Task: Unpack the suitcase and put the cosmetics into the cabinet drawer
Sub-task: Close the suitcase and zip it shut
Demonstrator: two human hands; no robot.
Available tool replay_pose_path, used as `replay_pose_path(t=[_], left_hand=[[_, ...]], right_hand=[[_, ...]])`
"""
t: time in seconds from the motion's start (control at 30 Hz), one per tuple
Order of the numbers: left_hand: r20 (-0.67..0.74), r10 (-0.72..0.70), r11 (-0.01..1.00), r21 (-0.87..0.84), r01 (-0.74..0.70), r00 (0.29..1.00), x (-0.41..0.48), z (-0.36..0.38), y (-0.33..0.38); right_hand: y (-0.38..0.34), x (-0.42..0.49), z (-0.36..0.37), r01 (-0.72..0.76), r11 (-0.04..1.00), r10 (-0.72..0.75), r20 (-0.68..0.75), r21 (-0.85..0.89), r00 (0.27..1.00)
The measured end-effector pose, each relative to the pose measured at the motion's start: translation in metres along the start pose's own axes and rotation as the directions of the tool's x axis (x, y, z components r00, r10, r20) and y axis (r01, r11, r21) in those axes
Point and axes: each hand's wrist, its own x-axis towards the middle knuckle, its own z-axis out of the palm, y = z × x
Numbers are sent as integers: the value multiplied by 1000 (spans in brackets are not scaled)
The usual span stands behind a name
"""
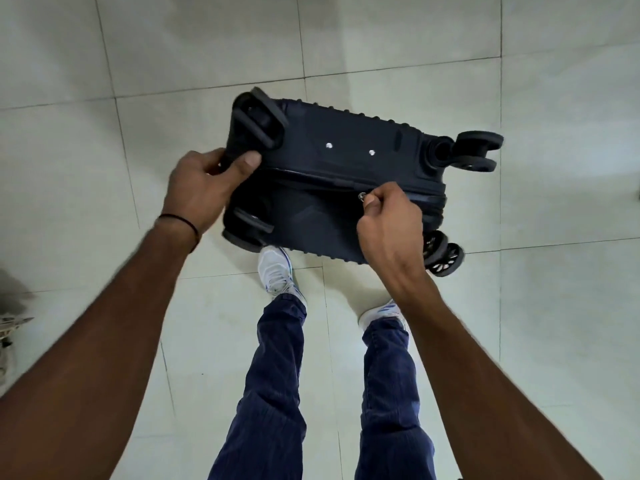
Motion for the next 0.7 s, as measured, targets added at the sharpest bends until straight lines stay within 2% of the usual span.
replay_pose_path(t=[0.1,0.13,0.27,0.37,0.47,0.53,0.6,0.67,0.7], left_hand=[[-11,127,968,221,-122,992,-3,18,3],[-5,154,959,241,-148,988,-3,24,5],[104,172,985,-13,-172,980,-3,54,6],[157,213,950,-265,-166,964,-12,81,8],[237,233,900,-420,-117,943,-21,104,12],[276,234,896,-433,-98,932,-22,120,9],[273,136,917,-398,-17,952,-22,138,0],[285,16,956,-284,69,958,-21,157,-8],[304,4,981,-188,56,953,-21,165,-11]], right_hand=[[-19,-1,6,84,995,-83,31,-58,996],[-28,-1,8,125,989,-122,37,-75,992],[-61,-3,11,289,943,-274,110,-165,955],[-58,4,-4,245,936,-238,59,-253,969],[-34,5,-29,164,944,-178,-23,-286,984],[-15,4,-46,128,940,-156,-64,-316,986],[1,5,-63,103,932,-144,-95,-348,985],[17,10,-78,81,907,-144,-124,-412,982],[24,14,-83,71,890,-148,-137,-450,979]])
